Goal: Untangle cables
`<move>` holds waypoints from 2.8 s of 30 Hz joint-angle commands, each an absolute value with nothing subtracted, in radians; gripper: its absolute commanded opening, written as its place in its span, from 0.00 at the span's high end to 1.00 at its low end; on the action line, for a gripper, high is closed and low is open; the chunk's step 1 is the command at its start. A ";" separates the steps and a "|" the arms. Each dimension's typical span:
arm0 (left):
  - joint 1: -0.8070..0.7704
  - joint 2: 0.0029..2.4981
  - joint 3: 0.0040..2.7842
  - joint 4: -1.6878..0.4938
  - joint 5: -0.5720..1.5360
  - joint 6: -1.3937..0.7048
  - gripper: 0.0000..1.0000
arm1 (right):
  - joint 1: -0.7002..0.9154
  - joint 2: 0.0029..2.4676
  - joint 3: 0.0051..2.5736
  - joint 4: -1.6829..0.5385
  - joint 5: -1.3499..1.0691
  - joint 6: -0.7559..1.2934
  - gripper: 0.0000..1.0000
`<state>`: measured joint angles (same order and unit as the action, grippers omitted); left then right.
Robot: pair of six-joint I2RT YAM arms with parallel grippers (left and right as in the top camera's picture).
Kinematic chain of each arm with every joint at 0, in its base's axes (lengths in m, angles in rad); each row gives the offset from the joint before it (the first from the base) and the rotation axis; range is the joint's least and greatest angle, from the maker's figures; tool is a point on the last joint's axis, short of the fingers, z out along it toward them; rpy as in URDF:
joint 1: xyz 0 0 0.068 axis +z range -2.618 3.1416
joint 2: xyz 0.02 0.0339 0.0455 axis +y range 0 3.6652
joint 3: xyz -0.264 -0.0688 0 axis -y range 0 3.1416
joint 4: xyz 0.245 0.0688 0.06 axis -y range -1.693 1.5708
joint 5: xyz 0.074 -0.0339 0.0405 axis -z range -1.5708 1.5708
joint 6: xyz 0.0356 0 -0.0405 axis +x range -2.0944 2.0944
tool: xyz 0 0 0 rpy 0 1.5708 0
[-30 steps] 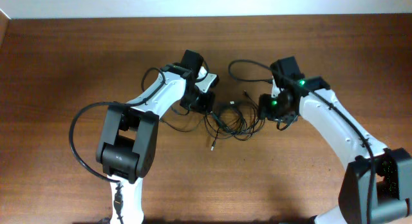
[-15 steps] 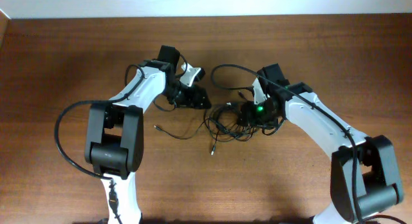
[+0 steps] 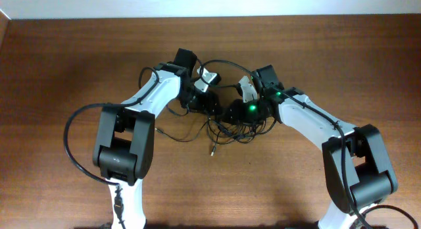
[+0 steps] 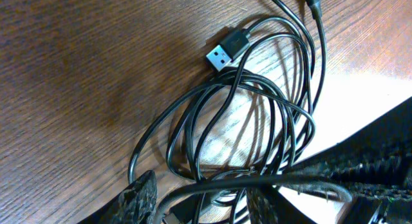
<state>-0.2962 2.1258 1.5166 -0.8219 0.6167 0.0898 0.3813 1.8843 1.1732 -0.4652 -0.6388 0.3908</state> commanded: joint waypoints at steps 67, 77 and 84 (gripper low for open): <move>-0.322 2.137 1.532 -0.896 0.291 -0.006 0.66 | 0.426 1.839 1.211 -0.685 -0.432 0.601 0.43; -0.378 2.137 1.532 -0.880 0.171 -0.012 1.00 | 0.538 1.840 1.019 -0.459 -0.326 0.974 0.76; -0.375 2.137 1.533 -0.883 0.172 -0.012 0.84 | 0.570 1.841 0.953 -0.325 -0.131 0.849 0.96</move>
